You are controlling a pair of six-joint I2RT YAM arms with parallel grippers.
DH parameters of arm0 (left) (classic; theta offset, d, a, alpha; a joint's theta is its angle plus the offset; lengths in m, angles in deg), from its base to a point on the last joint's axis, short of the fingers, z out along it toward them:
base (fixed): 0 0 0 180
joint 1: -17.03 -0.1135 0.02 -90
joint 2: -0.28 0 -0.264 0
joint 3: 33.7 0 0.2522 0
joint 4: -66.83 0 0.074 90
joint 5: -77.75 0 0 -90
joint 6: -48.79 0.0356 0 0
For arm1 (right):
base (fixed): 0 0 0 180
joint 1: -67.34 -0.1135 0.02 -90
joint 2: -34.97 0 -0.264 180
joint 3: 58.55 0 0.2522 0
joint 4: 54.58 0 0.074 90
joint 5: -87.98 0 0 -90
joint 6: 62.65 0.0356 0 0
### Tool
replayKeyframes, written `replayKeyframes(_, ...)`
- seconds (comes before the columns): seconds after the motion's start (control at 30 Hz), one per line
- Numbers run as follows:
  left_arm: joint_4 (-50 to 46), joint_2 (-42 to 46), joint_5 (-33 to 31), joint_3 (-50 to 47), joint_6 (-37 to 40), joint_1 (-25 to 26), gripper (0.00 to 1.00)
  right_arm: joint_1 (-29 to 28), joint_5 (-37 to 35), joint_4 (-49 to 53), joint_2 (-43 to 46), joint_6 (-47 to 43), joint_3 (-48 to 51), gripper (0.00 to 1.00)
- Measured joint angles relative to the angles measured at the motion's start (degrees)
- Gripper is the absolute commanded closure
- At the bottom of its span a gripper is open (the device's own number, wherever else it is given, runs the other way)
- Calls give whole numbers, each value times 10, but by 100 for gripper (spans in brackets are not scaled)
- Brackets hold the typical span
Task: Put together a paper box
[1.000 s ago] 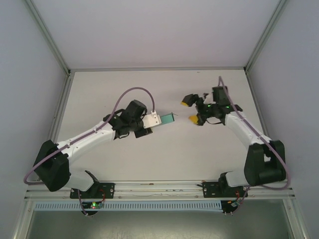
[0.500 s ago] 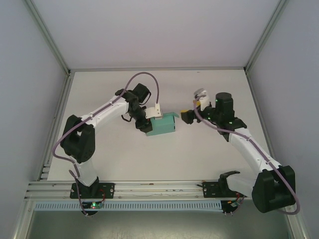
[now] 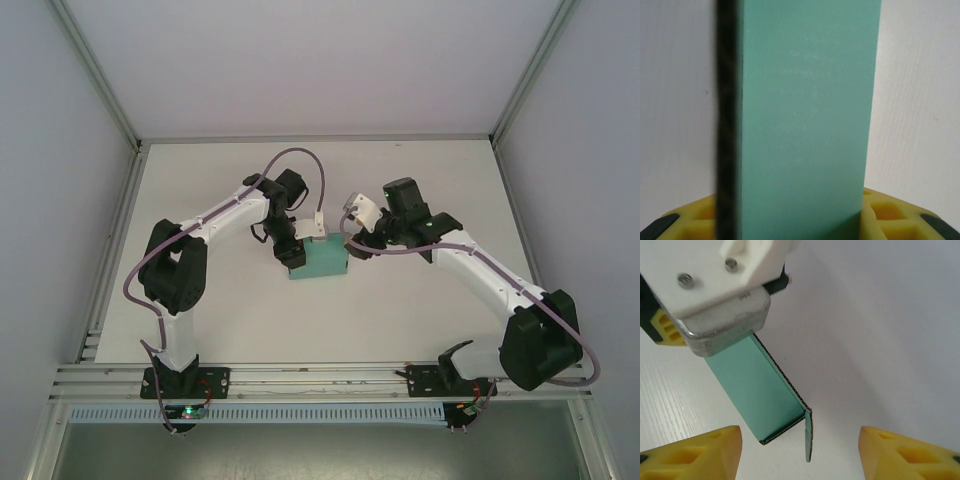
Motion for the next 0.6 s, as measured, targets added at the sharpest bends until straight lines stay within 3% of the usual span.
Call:
replayKeyframes(0.3, 3, -4, -6, 0, -3, 0, 68, -1, -40, 28, -84, 20, -58, 58)
replayKeyframes(0.5, 9, -4, -9, 0, -13, 0, 68, -12, -31, 53, -110, 35, -80, 90)
replayKeyframes(0.6, 10, -4, -10, 0, -16, 0, 68, -18, -30, 64, -110, 51, -84, 98)
